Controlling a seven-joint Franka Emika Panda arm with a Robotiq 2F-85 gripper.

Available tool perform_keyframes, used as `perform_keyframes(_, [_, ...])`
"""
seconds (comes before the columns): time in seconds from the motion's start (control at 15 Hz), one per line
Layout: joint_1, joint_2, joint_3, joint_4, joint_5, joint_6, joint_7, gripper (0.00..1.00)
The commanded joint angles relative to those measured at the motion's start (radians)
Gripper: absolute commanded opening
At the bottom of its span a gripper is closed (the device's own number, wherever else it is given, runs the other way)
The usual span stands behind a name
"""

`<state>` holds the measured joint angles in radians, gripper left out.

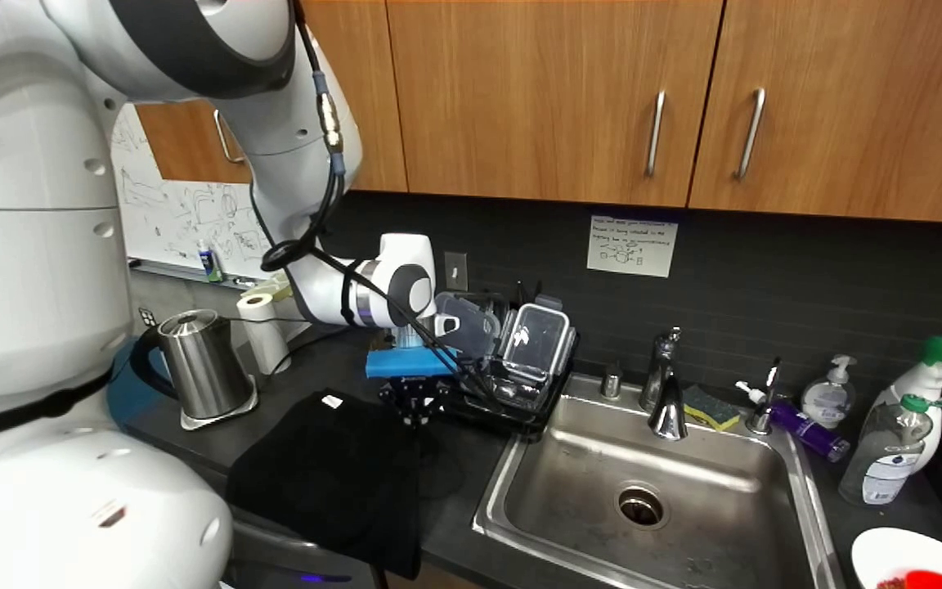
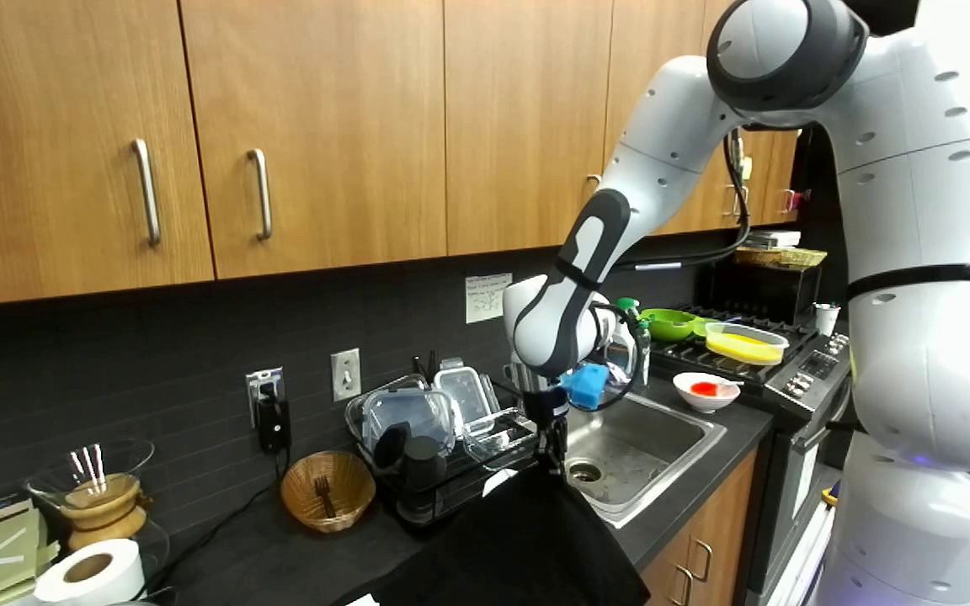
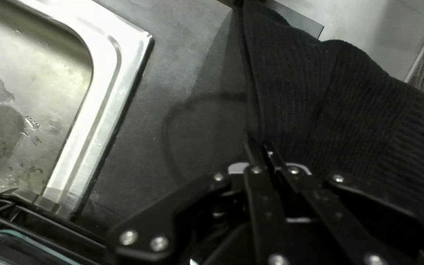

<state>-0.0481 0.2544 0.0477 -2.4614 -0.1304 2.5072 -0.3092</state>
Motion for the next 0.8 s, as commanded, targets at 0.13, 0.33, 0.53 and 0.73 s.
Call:
perform_keyframes(0.13, [-0.013,-0.061,0.004,-0.037,0.053,-0.006,-0.038,0.01])
perform_keyframes(0.33, [-0.017,-0.083,0.004,-0.049,0.085,-0.006,-0.045,0.01])
perform_keyframes(0.53, [-0.017,-0.107,0.003,-0.062,0.113,-0.002,-0.059,0.01])
perform_keyframes(0.73, [-0.014,-0.129,0.0,-0.074,0.13,0.001,-0.065,0.01])
